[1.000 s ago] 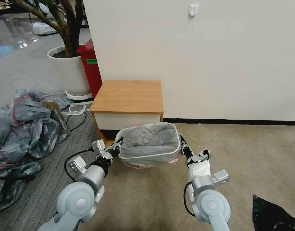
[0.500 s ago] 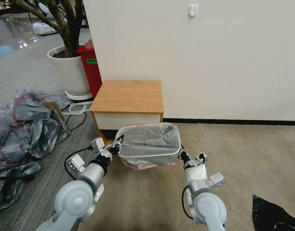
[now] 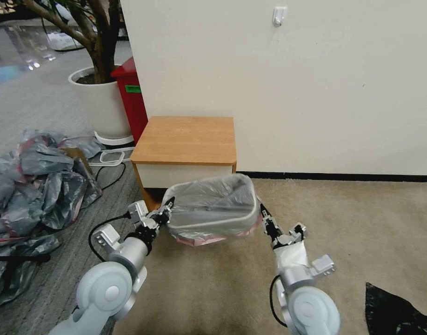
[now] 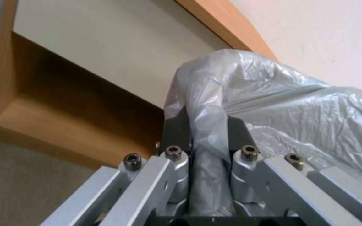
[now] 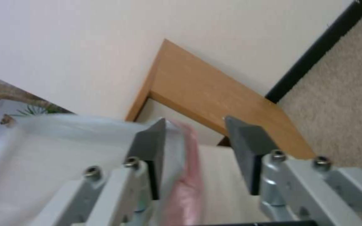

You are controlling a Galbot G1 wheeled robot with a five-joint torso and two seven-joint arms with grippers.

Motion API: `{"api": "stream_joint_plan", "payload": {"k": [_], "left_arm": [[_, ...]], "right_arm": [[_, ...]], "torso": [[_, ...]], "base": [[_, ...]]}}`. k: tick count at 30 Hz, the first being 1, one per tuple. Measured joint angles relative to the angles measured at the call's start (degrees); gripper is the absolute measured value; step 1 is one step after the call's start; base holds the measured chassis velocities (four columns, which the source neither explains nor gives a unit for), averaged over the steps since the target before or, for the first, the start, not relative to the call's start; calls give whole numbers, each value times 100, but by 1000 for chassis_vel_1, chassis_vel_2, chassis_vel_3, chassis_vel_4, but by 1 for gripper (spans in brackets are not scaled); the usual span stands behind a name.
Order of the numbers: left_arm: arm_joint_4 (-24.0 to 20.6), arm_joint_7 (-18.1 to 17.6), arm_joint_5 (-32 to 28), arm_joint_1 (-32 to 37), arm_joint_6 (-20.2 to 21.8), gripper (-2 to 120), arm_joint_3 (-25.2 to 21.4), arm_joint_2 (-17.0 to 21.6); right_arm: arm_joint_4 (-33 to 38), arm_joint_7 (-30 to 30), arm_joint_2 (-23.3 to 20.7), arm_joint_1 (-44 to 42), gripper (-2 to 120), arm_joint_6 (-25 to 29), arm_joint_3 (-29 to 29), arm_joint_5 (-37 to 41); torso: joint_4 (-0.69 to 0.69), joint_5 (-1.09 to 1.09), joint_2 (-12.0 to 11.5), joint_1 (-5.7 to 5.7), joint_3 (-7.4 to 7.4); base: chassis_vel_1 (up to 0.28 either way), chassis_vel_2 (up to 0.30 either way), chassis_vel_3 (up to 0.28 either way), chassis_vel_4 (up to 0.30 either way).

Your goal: Pick up the garbage bag from the table and place it over the trash can.

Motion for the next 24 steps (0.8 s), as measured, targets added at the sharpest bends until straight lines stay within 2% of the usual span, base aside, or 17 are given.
{"api": "stream_joint_plan", "payload": {"k": [1, 2, 4, 5, 6, 8, 9, 12, 13, 16, 20, 23, 24], "left_arm": [[21, 0, 0, -7, 0, 9, -20, 0], [21, 0, 0, -7, 0, 9, -20, 0], [47, -1, -1, -7, 0, 9, -40, 1], [62, 0, -7, 6, 1, 9, -56, 4], [62, 0, -7, 6, 1, 9, -56, 4], [76, 0, -10, 13, 1, 9, -71, 10], [76, 0, -10, 13, 1, 9, -71, 10], [107, 0, 25, 12, 11, 9, -75, 27], [144, 8, 146, 9, 18, 9, -67, 57], [173, 35, 299, 8, 31, 9, -35, 89], [221, 170, 704, 3, 38, 9, 44, 134], [213, 225, 1036, -5, 38, 9, 133, 173], [213, 225, 1036, -5, 38, 9, 133, 173]], "right_arm": [[47, -3, -24, -17, 46, -5, 41, 39], [47, -3, -24, -17, 46, -5, 41, 39], [99, -4, -63, -30, 54, -10, 102, 124], [156, -4, -105, -50, 62, -16, 147, 243], [156, -4, -105, -50, 62, -16, 147, 243], [256, -3, -143, -84, 73, -25, 200, 373], [256, -3, -143, -84, 73, -25, 200, 373], [446, -3, -157, -90, 83, -80, 302, 405], [689, -39, -268, -28, 91, -177, 371, 304], [939, -137, -516, 87, 97, -340, 385, 72], [1276, -273, -1091, 383, 99, -785, 252, -638], [1414, -298, -1828, 780, 86, -1353, -85, -1564], [1414, -298, -1828, 780, 86, -1353, -85, -1564]], "torso": [[0, 0, 0, 0, 0], [0, 0, 0, 0, 0], [0, 0, 0, 0, 0], [0, 0, 0, 0, 0], [0, 0, 0, 0, 0], [0, 1, 0, 0, 0], [0, 1, 0, 0, 0], [0, 1, 0, 0, 0], [0, 1, 0, 0, 0], [0, 1, 0, 0, 0], [0, 1, 0, 0, 0], [0, 2, 0, 0, 0], [0, 2, 0, 0, 0]], "base": [[0, 0, 0, 0], [0, 0, 0, 0], [0, 0, 0, 0], [0, 0, 0, 0], [0, 0, 0, 0], [0, 0, 0, 0], [0, 0, 0, 0], [0, 0, 0, 0], [0, 0, 0, 0], [0, 0, 0, 0], [0, 0, 0, 0], [0, 0, 0, 0], [0, 0, 0, 0]]}}
